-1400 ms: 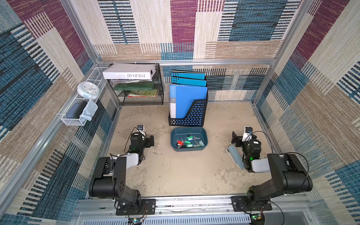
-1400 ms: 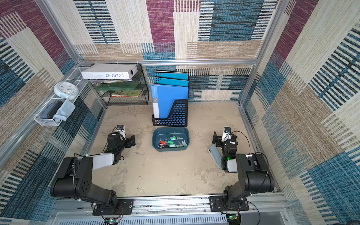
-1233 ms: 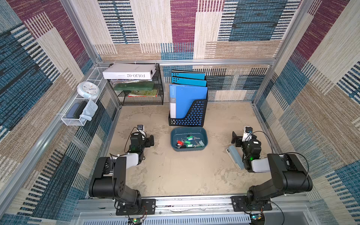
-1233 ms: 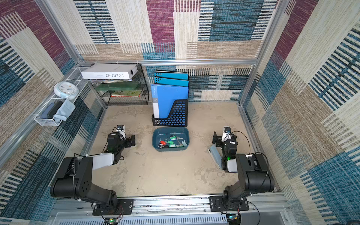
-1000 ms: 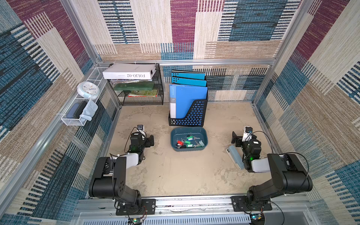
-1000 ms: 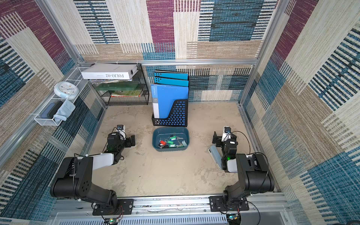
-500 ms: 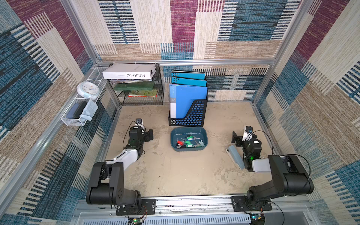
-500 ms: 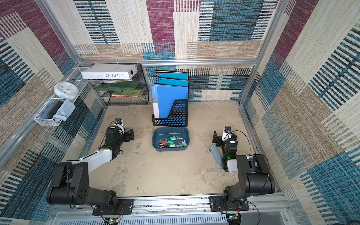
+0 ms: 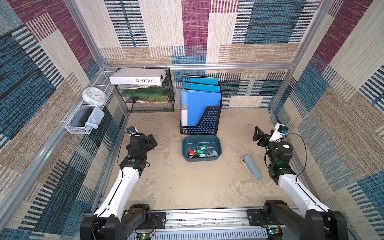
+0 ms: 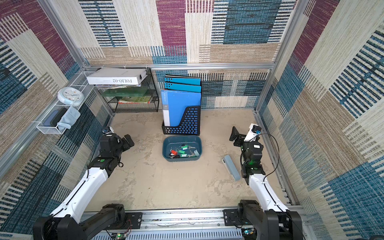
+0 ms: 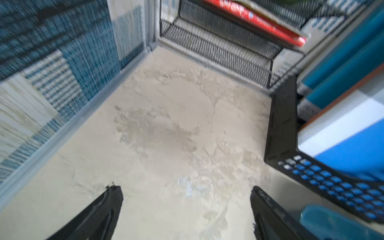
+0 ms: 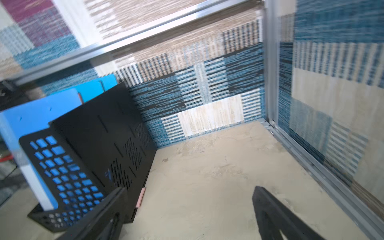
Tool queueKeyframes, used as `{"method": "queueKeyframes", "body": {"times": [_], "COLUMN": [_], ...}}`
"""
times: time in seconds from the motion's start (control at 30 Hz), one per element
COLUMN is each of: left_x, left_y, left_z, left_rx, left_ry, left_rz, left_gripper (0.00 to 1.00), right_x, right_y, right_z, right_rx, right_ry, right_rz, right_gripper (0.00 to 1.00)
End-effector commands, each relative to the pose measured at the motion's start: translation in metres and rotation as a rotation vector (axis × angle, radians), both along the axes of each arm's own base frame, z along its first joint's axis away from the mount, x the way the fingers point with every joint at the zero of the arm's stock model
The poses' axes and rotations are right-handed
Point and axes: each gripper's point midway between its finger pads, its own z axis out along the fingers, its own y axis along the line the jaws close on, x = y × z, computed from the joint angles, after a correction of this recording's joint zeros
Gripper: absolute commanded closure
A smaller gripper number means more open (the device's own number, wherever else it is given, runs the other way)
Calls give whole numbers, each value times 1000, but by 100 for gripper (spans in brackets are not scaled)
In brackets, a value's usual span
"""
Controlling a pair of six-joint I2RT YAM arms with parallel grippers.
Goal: Take the keys out of the storage box
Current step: Adjust the key in the storage box.
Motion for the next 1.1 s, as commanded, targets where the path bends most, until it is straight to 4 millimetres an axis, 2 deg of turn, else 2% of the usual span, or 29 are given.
{"method": "queueKeyframes", "body": {"times": [0.0,0.1,0.2,0.27,0.33,0.4,0.47,0.57,0.63,0.73,0.87,0.97,1.07], "left_x": [1,4,11,15,18,19,20,19,16,11,8,10,12], "left_y": [-20,-26,-38,-41,-43,-46,-47,-47,-39,-29,-25,-25,-24], "left_z": [9,6,0,-4,-7,-9,-9,-8,-10,-10,-14,-19,-23], "left_rx": [-47,-48,-64,-64,-68,-72,-72,-61,-39,3,18,14,16], "left_ry": [-8,17,55,85,115,126,127,121,138,166,174,188,208], "left_rz": [-101,-124,-184,-199,-208,-221,-226,-231,-186,-150,-129,-128,-126], "left_gripper": [1,1,1,1,1,1,1,1,1,1,1,1,1], "right_x": [6,24,47,59,66,66,68,56,46,38,23,7,2], "right_y": [24,65,110,151,202,246,274,322,347,358,349,343,342], "right_z": [-12,-18,-38,-51,-64,-80,-91,-101,-109,-123,-144,-173,-191], "right_rx": [87,62,-26,-124,-241,-342,-424,-541,-566,-593,-613,-629,-635], "right_ry": [79,201,391,489,584,647,689,696,733,789,864,945,991], "right_rz": [132,282,307,386,488,579,587,647,708,722,689,696,698], "right_gripper": [1,1,1,1,1,1,1,1,1,1,1,1,8]}}
